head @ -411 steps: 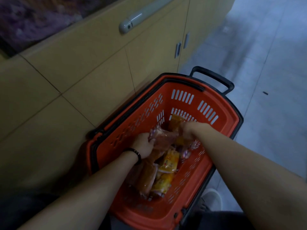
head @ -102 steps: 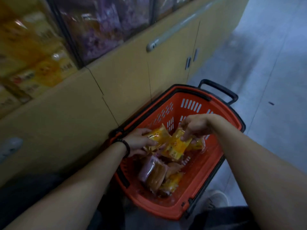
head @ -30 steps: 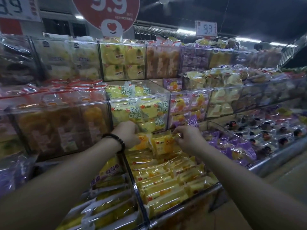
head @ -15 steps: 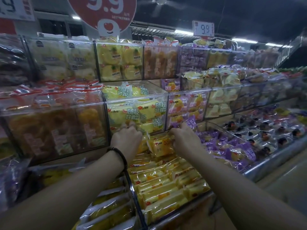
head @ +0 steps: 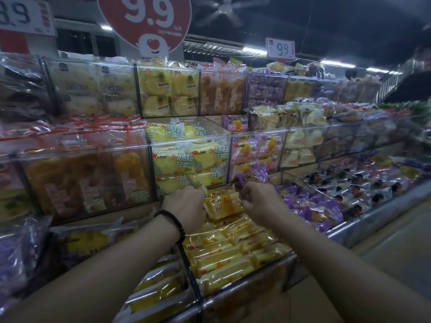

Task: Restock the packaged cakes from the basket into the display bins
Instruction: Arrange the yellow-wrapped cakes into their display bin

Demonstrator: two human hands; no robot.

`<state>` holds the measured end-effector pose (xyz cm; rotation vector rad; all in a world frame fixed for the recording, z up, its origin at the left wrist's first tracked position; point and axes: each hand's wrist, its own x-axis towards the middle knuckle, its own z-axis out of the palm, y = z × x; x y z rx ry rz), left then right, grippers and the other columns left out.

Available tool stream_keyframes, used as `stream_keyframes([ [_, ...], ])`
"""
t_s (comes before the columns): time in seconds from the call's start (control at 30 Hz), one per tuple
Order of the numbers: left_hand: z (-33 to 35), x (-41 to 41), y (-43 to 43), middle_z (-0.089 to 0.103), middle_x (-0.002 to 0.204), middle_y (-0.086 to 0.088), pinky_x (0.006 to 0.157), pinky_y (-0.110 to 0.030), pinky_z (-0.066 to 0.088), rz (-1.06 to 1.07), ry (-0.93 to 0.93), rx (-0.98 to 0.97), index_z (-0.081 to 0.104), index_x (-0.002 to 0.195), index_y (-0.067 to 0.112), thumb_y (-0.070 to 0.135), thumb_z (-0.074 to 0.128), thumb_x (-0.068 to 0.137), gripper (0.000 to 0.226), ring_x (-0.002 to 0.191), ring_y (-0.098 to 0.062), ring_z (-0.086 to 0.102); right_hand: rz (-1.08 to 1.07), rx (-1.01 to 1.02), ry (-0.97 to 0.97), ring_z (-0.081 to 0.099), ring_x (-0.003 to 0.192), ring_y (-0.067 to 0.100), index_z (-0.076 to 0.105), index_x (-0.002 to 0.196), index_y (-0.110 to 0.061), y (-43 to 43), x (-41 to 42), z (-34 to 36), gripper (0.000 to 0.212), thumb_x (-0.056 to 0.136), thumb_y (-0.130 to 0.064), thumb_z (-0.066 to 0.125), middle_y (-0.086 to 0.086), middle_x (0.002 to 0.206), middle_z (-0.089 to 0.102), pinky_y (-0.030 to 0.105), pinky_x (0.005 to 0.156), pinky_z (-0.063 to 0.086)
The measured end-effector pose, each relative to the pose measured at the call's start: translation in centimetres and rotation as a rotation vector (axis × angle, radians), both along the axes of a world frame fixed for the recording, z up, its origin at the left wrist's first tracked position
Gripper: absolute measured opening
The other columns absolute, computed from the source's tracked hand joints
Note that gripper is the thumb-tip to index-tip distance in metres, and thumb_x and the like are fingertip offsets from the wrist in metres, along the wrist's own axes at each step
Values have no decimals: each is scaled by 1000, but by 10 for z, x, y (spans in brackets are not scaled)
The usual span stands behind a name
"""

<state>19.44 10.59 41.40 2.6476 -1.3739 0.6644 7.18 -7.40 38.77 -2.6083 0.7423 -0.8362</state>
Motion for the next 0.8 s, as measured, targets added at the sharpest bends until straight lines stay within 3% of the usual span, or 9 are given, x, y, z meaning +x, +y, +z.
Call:
stream_keyframes([
  [0.17,5,-47,-5,67,100,0,70,-37,61,-121,133,-61,65,106,25,37,61,98,16,86,-21,65,75,98,-39,68,91,14,68,110,-24,20,-46,11,15,96,-29,73,-4,102,69,38,84,62],
  [0.27,7,-86,-10,67,100,4,72,-33,59,-253,336,-140,68,108,24,34,64,99,15,87,-14,64,91,159,-101,71,83,14,70,101,-26,30,-82,16,7,96,-30,73,-3,94,73,34,72,62],
  [0.37,6,-127,-13,66,98,5,66,-26,53,-357,457,-191,71,109,22,35,66,98,17,88,-13,62,25,147,-175,69,70,9,71,88,-31,37,-121,17,7,94,-33,75,-9,78,73,27,59,49],
  [0.43,-5,-155,-15,69,90,4,59,-29,52,-426,559,-197,72,104,22,34,66,96,16,81,-16,65,-21,167,-211,70,69,10,73,86,-31,38,-146,10,7,90,-34,77,-8,75,73,30,59,51],
  [0.5,-22,-182,-21,72,87,2,64,-36,60,-502,650,-195,72,103,22,31,65,95,14,78,-19,70,-17,238,-229,73,69,12,75,89,-27,36,-172,-5,3,90,-26,78,-3,75,76,34,60,60],
  [0.63,-74,-222,-43,73,91,-7,52,-34,61,-597,883,-92,64,99,22,31,65,98,9,66,-21,76,-43,284,-196,71,61,12,76,87,-21,25,-223,-52,4,88,-17,76,0,70,76,28,57,56],
  [0.8,-157,-245,-82,74,87,-5,53,-38,62,-589,965,94,65,94,22,34,69,96,13,65,-20,74,-133,448,-23,65,54,12,77,89,-14,-2,-271,-135,7,94,-15,72,-2,62,71,24,52,49],
])
